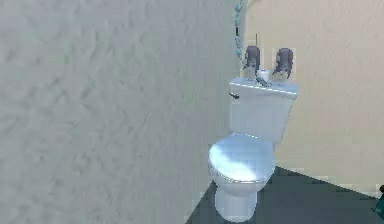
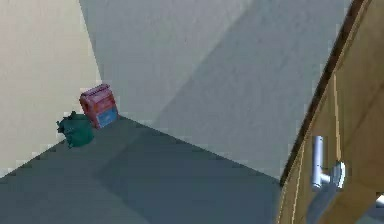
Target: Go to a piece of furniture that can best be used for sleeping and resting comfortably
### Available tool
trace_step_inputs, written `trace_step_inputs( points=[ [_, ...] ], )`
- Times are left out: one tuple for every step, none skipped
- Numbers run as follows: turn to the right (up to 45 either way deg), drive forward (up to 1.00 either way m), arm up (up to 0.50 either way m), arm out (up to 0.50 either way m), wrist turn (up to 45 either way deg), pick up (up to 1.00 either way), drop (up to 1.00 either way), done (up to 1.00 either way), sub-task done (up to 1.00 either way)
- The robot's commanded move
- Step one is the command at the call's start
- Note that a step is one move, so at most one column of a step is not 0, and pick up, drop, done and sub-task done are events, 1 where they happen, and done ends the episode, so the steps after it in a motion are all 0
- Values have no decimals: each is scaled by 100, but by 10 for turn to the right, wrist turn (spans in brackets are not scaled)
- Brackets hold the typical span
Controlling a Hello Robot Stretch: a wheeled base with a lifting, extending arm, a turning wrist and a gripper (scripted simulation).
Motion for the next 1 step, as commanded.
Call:
trace_step_inputs(
  points=[
    [-450, 0, 0, 0, 0, 0, 0, 0, 0]
  ],
)
